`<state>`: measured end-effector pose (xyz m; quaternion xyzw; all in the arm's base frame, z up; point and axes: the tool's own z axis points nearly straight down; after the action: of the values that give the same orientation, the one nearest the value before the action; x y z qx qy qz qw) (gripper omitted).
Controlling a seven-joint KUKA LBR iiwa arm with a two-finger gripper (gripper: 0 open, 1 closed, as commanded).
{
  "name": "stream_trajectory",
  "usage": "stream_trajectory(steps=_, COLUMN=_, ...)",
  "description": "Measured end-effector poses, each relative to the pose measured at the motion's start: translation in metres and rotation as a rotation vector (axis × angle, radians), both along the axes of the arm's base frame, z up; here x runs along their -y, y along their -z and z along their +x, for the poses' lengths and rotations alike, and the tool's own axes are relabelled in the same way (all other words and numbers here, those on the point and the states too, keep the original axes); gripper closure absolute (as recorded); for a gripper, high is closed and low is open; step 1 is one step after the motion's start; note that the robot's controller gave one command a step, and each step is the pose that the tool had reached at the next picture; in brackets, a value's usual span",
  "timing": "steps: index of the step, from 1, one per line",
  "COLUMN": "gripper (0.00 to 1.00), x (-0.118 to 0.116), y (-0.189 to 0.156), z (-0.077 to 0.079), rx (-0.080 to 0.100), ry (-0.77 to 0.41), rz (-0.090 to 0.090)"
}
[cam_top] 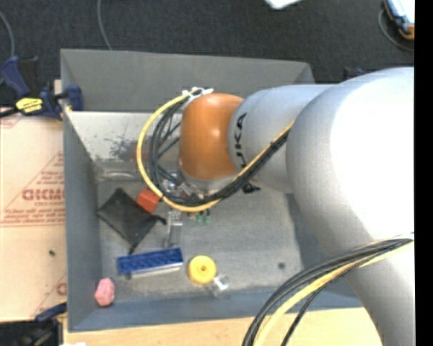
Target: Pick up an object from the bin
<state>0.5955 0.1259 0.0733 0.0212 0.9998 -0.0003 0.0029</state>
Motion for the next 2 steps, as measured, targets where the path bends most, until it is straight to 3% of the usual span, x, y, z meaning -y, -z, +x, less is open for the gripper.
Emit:
stream_trajectory(steps=1, gripper=1.00, x=-0.0305, y=0.0025, z=0.0231, rx=-0.003, ry=0.052, rz=0.003)
stream_trajectory(steps=2, gripper=1.00, x=-0.0304, y=0.0025, z=0.0232, rx=-0.003, ry=0.051, rz=0.003)
